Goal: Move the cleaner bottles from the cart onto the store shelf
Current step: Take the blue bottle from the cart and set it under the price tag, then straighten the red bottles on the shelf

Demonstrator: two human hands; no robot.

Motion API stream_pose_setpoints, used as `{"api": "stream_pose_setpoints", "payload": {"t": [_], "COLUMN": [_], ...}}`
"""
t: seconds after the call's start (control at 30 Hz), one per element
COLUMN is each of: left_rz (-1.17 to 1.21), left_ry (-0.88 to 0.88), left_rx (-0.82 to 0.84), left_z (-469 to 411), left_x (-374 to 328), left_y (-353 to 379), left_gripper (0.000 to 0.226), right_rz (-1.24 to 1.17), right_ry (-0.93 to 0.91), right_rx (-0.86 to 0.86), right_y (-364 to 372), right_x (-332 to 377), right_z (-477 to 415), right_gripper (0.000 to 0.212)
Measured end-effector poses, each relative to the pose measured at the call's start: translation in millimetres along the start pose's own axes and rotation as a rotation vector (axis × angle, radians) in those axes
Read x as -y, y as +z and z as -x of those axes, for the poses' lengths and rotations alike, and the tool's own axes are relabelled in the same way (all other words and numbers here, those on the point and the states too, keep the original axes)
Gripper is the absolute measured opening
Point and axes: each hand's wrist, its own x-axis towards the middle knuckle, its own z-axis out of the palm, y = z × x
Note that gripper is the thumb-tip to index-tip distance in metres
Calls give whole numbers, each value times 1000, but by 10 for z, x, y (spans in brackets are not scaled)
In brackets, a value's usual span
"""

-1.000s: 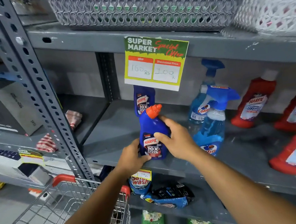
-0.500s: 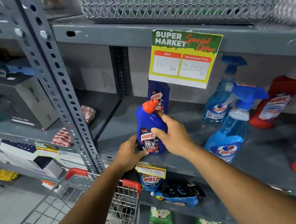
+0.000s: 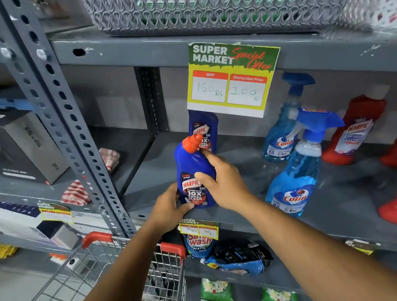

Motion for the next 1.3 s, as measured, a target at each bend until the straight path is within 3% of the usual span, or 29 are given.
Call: {"api": "stream_pose_setpoints", "payload": {"t": [0.07, 0.13, 0.2, 0.27, 0.3, 0.37, 0.4, 0.47, 0.57, 0.7, 0.93, 1.07, 1.13, 1.2, 1.27, 1.3], "left_rz": [97, 193, 125, -29, -50, -31, -34, 30, 99, 82, 71, 54, -41, -101, -106, -87], "left_ry": [-30, -44, -100, 10, 111, 269, 275, 195, 170, 168, 195, 198, 292, 449, 602, 619], "left_rx": [1, -106, -403, -569, -499, -173, -44, 103, 223, 183, 189, 143, -78, -232, -101, 35], "left_z": [35, 147, 420, 727, 840, 846, 744, 422, 47, -102, -169, -94, 82, 345, 527, 559], "left_x": [-15, -76, -168, -289, -365, -525, -625, -777, -905, -839, -842, -822, -788, -845, -995, -1120], "left_y": [-7, 38, 165, 420, 577, 934, 1076, 1343, 1522, 1570, 1682, 1646, 1633, 1701, 1984, 2184], "left_gripper": [62, 82, 92, 81, 75, 73, 75, 77, 59, 46, 48, 56, 49, 31, 26, 30], "right_rz": [-2, -54, -118, -110, -81, -9, 21, -3, 61, 135, 85, -29, -106, -102, -33, -12], "right_ry": [-15, -43, -28, -39, -20, 119, 228, 425, 459, 418, 427, 394, 333, 256, 261, 286], "right_rx": [-12, -58, -166, -403, -536, -708, -673, -410, -140, -155, -144, -132, -357, -767, -1062, -1097], "right_y": [-4, -22, -73, -194, -283, -539, -673, -906, -956, -949, -1040, -1056, -1095, -1260, -1607, -1819], "right_x": [26, 6, -126, -414, -596, -982, -1171, -1424, -1542, -1559, -1658, -1635, -1583, -1628, -1794, -1939], "right_z": [64, 247, 574, 976, 1154, 1360, 1382, 1316, 1204, 1149, 1143, 1176, 1294, 1512, 1790, 1905], "right_gripper": [66, 68, 53, 25, 17, 29, 42, 59, 44, 30, 33, 56, 61, 47, 40, 44]}}
